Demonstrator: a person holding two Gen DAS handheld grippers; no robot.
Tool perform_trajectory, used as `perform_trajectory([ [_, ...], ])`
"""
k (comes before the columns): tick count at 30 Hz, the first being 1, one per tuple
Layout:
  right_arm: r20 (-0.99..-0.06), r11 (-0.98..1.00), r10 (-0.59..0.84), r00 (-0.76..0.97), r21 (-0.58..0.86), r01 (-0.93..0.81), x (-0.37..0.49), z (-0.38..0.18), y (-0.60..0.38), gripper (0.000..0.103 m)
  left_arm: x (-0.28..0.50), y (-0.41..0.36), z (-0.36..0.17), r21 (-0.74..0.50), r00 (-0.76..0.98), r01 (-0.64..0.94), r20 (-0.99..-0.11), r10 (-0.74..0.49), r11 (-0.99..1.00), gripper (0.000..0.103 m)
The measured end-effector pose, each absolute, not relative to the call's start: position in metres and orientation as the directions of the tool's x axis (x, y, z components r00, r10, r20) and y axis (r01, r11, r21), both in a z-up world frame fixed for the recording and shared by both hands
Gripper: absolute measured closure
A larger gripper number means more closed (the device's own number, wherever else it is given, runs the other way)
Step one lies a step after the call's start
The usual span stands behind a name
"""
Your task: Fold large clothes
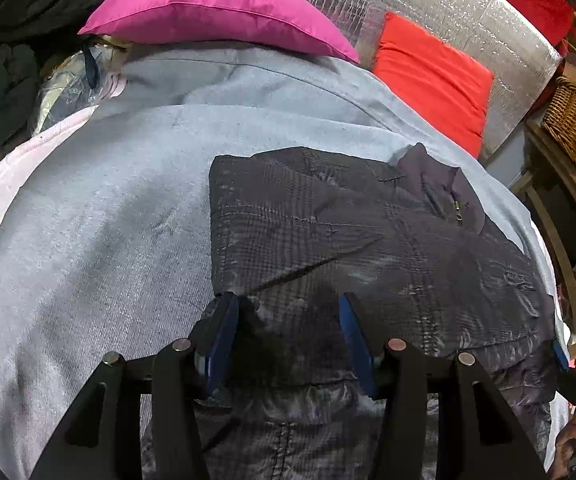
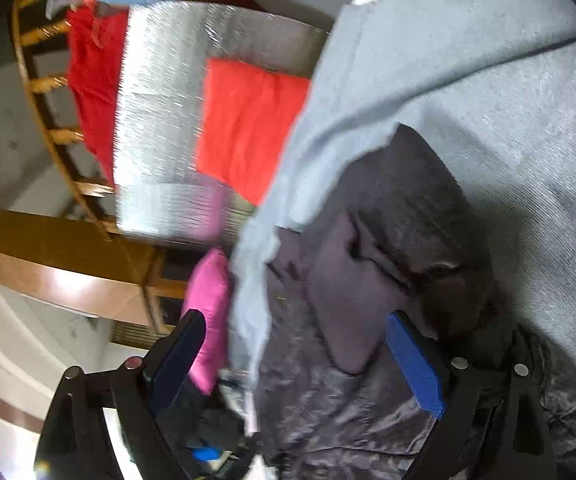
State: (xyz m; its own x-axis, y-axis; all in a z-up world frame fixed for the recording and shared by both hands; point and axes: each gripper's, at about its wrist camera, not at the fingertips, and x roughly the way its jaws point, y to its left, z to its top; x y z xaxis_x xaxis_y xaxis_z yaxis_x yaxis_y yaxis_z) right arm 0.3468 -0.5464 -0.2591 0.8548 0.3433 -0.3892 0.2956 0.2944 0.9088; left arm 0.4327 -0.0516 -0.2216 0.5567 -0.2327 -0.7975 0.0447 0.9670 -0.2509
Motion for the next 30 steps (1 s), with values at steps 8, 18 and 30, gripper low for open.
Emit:
perform_trajectory([
  [8, -0.542, 0.415, 0.344, 0.767, 0.82, 0.394, 0.37, -0.256, -0.516, 0.015, 0.435, -0.054, -0.222, -0.241, 0.555, 0.037, -0.802, -0.22, 0.97, 0.049],
  [18, -0.576, 0.445, 0.209, 0.79, 0.776, 0.447, 0.418, -0.263, -0.517, 0.071, 0.435, -0.051, -0.222, -0.251, 0.552, 0.035, -0.802, -0.228, 0.967, 0.049],
  [30, -0.442, 0.634, 0.053, 0.896, 0.708, 0.312, 0.34, -0.196, -0.5, 0.09, 0.436, -0.052, -0.224, -0.244, 0.542, 0.051, -0.808, -0.232, 0.968, 0.049],
])
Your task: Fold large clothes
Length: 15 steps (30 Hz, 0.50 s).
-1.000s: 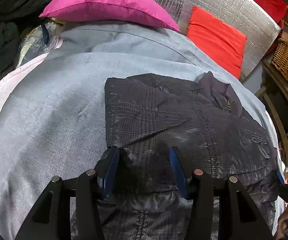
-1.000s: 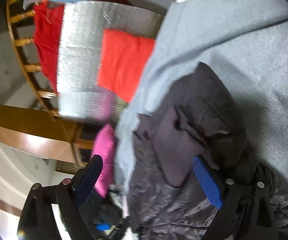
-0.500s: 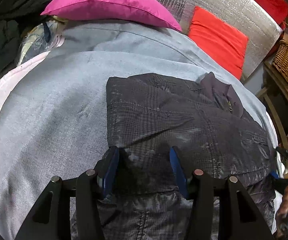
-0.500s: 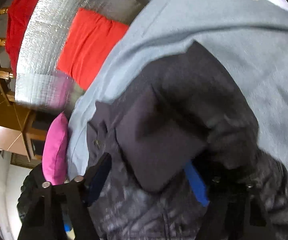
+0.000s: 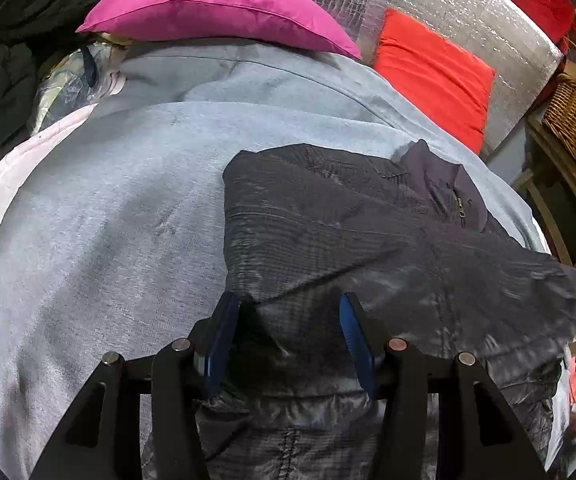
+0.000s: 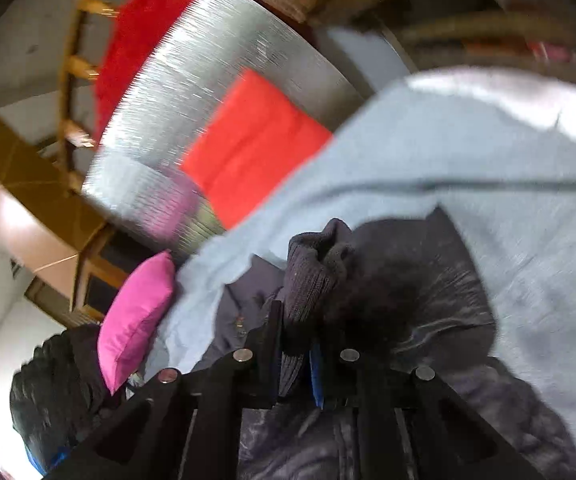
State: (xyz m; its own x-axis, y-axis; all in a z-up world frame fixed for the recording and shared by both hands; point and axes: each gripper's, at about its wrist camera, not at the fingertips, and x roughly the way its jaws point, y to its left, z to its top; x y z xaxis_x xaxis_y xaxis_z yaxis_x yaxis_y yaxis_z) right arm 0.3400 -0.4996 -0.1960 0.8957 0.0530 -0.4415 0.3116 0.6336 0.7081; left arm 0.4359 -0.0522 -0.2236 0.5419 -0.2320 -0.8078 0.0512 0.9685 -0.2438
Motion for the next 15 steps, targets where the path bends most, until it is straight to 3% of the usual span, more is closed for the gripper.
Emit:
perform_trajectory([
  [4, -0.584, 0.674, 0.045, 0.81, 0.616, 0.407, 0.325, -0.227, -0.503, 0.09, 0.436, -0.065, -0.23, -0.195, 0.519, 0.077, -0.83, -0.206, 0.978, 0.046],
  [6, -0.647, 0.617, 0.124, 0.752, 0.644, 0.453, 0.323, -0.253, -0.516, 0.087, 0.434, -0.072, -0.234, -0.145, 0.516, 0.091, -0.839, -0.171, 0.985, 0.045],
  [8, -0.609, 0.533, 0.187, 0.771, 0.722, 0.441, 0.314, -0.259, -0.528, 0.086, 0.431, -0.076, -0.233, -0.107, 0.524, 0.107, -0.839, -0.147, 0.989, 0.045],
  [10, -0.579, 0.526, 0.17, 0.797, 0.738, 0.424, 0.302, -0.245, -0.536, 0.078, 0.429, -0.073, -0.229, -0.12, 0.53, 0.115, -0.832, -0.163, 0.986, 0.045],
  [11, -0.572, 0.545, 0.135, 0.809, 0.725, 0.422, 0.296, -0.236, -0.541, 0.07, 0.429, -0.069, -0.224, -0.141, 0.541, 0.117, -0.821, -0.182, 0.983, 0.045],
  [12, -0.559, 0.559, 0.101, 0.823, 0.716, 0.417, 0.291, -0.228, -0.544, 0.041, 0.428, -0.065, -0.22, -0.155, 0.552, 0.113, -0.811, -0.191, 0.981, 0.045],
  [13, -0.537, 0.56, 0.07, 0.84, 0.718, 0.412, 0.284, -0.223, -0.55, 0.005, 0.428, -0.059, -0.215, -0.167, 0.569, 0.103, -0.799, -0.196, 0.98, 0.045],
  [15, -0.504, 0.566, 0.012, 0.863, 0.715, 0.41, 0.273, -0.216, -0.558, 0.001, 0.429, -0.05, -0.207, -0.183, 0.601, 0.08, -0.775, -0.194, 0.98, 0.038],
])
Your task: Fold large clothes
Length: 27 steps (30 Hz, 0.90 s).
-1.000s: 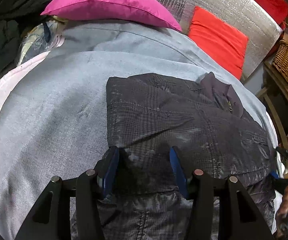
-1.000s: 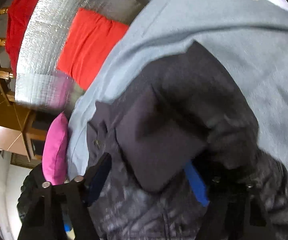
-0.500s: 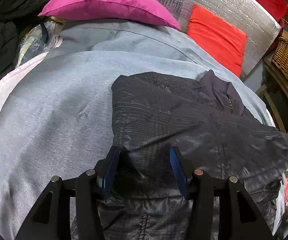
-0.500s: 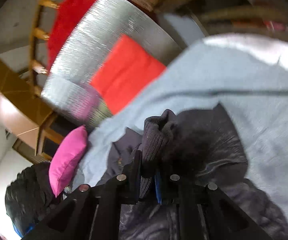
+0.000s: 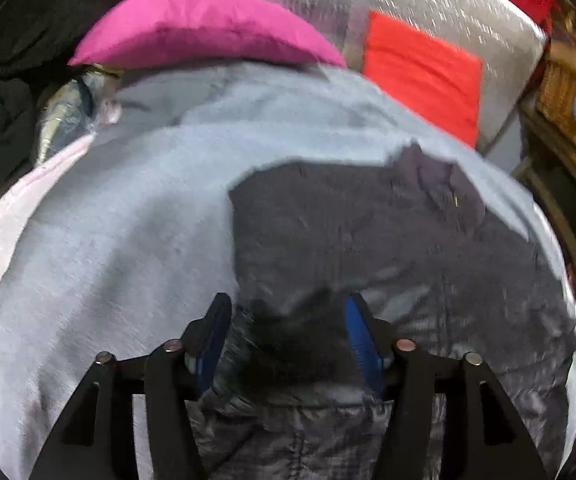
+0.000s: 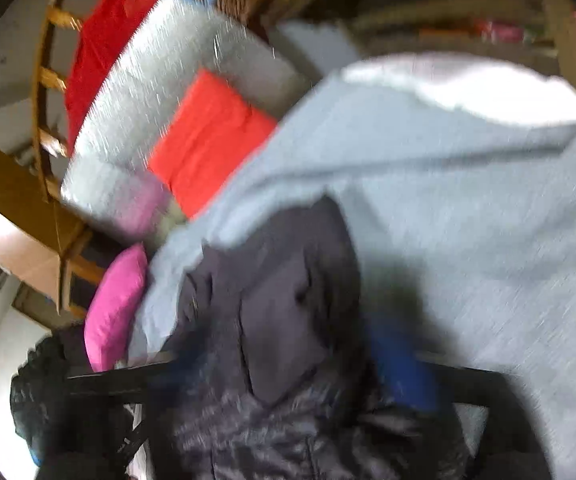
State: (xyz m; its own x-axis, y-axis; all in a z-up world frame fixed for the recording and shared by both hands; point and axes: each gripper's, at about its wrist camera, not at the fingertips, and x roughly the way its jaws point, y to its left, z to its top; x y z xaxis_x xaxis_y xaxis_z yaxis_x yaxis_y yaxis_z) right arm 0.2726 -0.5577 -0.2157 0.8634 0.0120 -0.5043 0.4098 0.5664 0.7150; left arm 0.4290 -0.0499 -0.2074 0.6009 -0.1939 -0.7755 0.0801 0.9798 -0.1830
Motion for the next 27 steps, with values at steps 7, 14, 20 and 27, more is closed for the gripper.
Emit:
perform_trajectory([
  [7, -0.643, 0.66, 0.137, 0.754, 0.626, 0.414, 0.324, -0.252, -0.546, 0.028, 0.439, -0.054, -0.23, -0.113, 0.547, 0.062, -0.827, -0.128, 0.992, 0.037],
  [14, -0.677, 0.792, 0.054, 0.734, 0.477, 0.381, 0.334, -0.231, -0.518, 0.074, 0.439, -0.066, -0.236, -0.094, 0.544, 0.095, -0.829, -0.131, 0.991, 0.037],
  [20, -0.727, 0.791, 0.036, 0.686, 0.44, 0.425, 0.336, -0.251, -0.524, 0.076, 0.44, -0.073, -0.243, -0.072, 0.53, 0.113, -0.839, -0.122, 0.991, 0.036],
  [27, -0.656, 0.666, 0.118, 0.745, 0.609, 0.43, 0.317, -0.255, -0.548, 0.024, 0.439, -0.067, -0.241, -0.082, 0.518, 0.104, -0.846, -0.124, 0.991, 0.035],
])
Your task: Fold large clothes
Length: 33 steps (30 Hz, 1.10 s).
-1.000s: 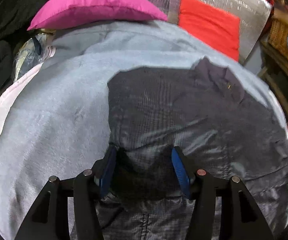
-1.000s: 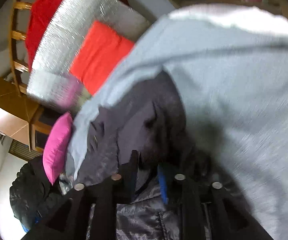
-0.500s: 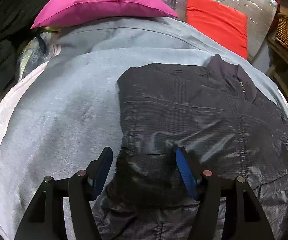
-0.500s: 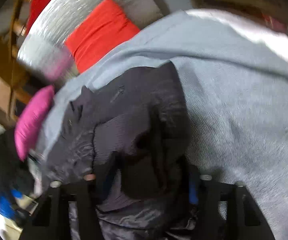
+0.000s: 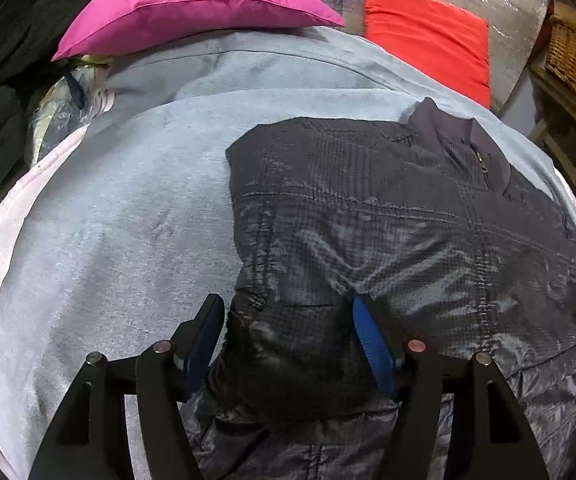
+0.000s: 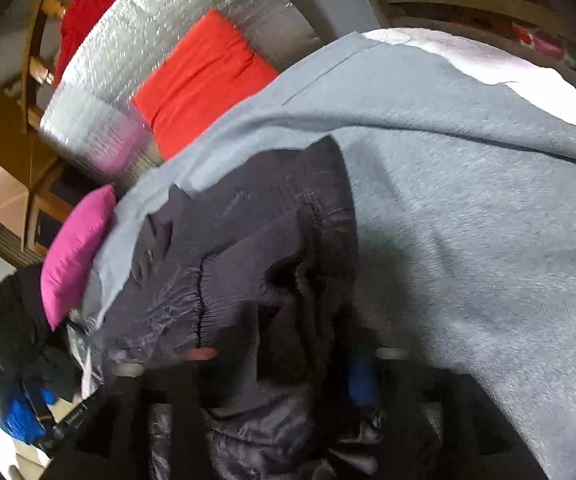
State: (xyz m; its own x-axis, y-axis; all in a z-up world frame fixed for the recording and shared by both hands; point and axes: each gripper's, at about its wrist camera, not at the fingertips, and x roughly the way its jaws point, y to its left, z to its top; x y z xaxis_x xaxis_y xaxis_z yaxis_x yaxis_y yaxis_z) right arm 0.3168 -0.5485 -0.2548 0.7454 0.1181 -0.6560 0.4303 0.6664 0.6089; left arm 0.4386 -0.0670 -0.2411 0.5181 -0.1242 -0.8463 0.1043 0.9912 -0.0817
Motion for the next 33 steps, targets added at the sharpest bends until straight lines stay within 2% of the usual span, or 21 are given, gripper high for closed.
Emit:
perform_trajectory([
  [3, -0.603, 0.603, 0.144, 0.784, 0.682, 0.414, 0.302, -0.252, -0.559, 0.024, 0.434, -0.063, -0.237, -0.094, 0.521, 0.099, -0.843, -0.132, 0.991, 0.035],
  [7, -0.563, 0.626, 0.137, 0.815, 0.687, 0.369, 0.294, -0.238, -0.554, 0.024, 0.418, -0.064, -0.23, -0.089, 0.546, 0.113, -0.826, -0.137, 0.99, 0.035],
  [11, -0.593, 0.662, 0.114, 0.797, 0.643, 0.384, 0.305, -0.237, -0.542, 0.024, 0.402, -0.071, -0.222, -0.052, 0.582, 0.143, -0.803, -0.126, 0.988, 0.035],
  [14, -0.675, 0.684, 0.109, 0.73, 0.583, 0.438, 0.324, -0.256, -0.54, 0.025, 0.403, -0.075, -0.23, -0.008, 0.563, 0.148, -0.821, -0.09, 0.989, 0.034],
  [16, -0.721, 0.706, 0.13, 0.681, 0.55, 0.447, 0.335, -0.268, -0.533, 0.043, 0.408, -0.076, -0.246, 0.027, 0.521, 0.143, -0.852, -0.052, 0.989, 0.032],
  [17, -0.722, 0.728, 0.096, 0.685, 0.52, 0.446, 0.333, -0.262, -0.528, 0.047, 0.41, -0.074, -0.247, 0.011, 0.512, 0.139, -0.857, -0.062, 0.99, 0.032],
  [18, -0.708, 0.756, 0.07, 0.702, 0.497, 0.426, 0.333, -0.252, -0.523, 0.065, 0.409, -0.07, -0.245, -0.016, 0.51, 0.125, -0.857, -0.078, 0.992, 0.032],
  [19, -0.695, 0.78, 0.048, 0.718, 0.475, 0.407, 0.331, -0.24, -0.518, 0.069, 0.408, -0.067, -0.238, -0.037, 0.52, 0.118, -0.849, -0.094, 0.992, 0.032],
  [21, -0.658, 0.803, 0.01, 0.753, 0.454, 0.386, 0.324, -0.224, -0.512, 0.069, 0.405, -0.063, -0.225, -0.046, 0.566, 0.119, -0.818, -0.106, 0.992, 0.032],
  [23, -0.681, 0.8, 0.013, 0.733, 0.447, 0.401, 0.328, -0.23, -0.514, 0.069, 0.404, -0.06, -0.22, -0.016, 0.599, 0.101, -0.797, -0.074, 0.995, 0.031],
  [25, -0.738, 0.783, 0.039, 0.673, 0.441, 0.439, 0.336, -0.251, -0.517, 0.064, 0.41, -0.061, -0.235, 0.027, 0.563, 0.091, -0.826, -0.029, 0.995, 0.031],
  [27, -0.745, 0.746, 0.067, 0.664, 0.479, 0.462, 0.334, -0.259, -0.522, 0.043, 0.415, -0.064, -0.253, 0.021, 0.499, 0.117, -0.865, -0.041, 0.993, 0.03],
  [29, -0.718, 0.729, 0.097, 0.689, 0.523, 0.442, 0.326, -0.249, -0.523, 0.042, 0.412, -0.061, -0.248, -0.004, 0.506, 0.102, -0.861, -0.055, 0.995, 0.03],
  [33, -0.648, 0.73, 0.078, 0.758, 0.555, 0.399, 0.291, -0.224, -0.524, 0.034, 0.391, -0.056, -0.224, -0.02, 0.563, 0.114, -0.822, -0.081, 0.993, 0.03],
])
